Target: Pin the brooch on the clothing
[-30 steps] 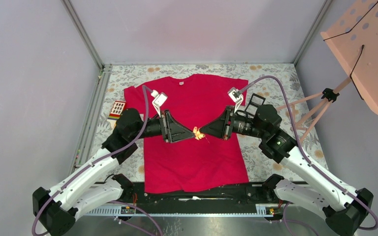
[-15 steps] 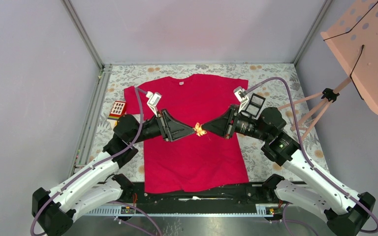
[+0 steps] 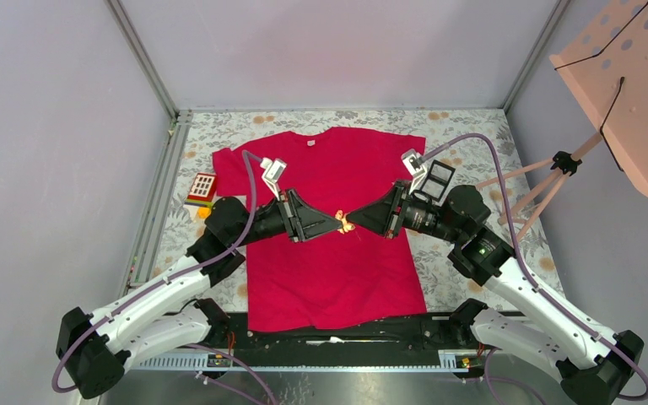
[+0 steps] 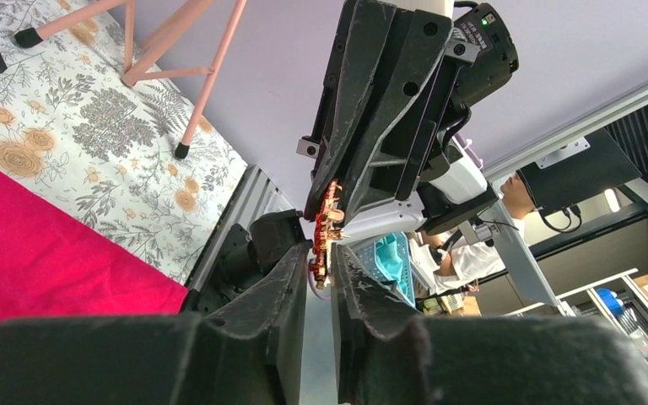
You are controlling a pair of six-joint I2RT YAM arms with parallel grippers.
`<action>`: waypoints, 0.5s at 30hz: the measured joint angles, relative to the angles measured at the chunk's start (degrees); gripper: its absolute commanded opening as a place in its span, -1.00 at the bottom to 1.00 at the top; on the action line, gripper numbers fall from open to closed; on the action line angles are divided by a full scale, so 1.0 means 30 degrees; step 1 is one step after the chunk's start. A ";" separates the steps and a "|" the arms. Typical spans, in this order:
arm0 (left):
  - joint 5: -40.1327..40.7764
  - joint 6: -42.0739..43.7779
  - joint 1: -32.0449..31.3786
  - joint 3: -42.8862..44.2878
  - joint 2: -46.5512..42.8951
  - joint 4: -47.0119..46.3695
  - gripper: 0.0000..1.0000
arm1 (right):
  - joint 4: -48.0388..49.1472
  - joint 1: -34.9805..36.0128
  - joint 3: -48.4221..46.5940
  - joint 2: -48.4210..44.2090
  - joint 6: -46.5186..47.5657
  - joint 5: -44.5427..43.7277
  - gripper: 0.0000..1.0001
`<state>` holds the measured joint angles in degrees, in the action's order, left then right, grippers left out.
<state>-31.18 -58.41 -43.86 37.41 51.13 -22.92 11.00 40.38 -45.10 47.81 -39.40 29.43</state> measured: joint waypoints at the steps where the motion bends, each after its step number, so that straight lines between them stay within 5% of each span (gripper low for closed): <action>1: 0.0051 -0.0044 -0.0007 0.0000 0.0000 -0.0022 -0.79 | 0.0000 0.0000 0.0000 0.0000 0.0000 0.0000 -1.00; 3: 0.0146 -0.0095 -0.0007 0.0000 0.0000 -0.0131 -1.00 | 0.0000 0.0000 0.0007 -0.0015 0.0007 0.0000 -1.00; 7: 0.0321 -0.0197 -0.0029 -0.0007 0.0000 -0.0248 -1.00 | 0.0015 0.0000 0.0007 -0.0073 0.0036 -0.0044 -0.98; 15: 0.1530 0.0750 -0.0117 -0.0022 -0.0248 0.0860 -1.00 | -0.1071 0.0036 -0.0015 -0.0189 0.0342 -0.1275 0.29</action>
<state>-26.59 -56.16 -44.21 37.34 50.39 -20.34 7.79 40.49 -45.15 47.24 -38.37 25.61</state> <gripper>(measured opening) 0.043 0.458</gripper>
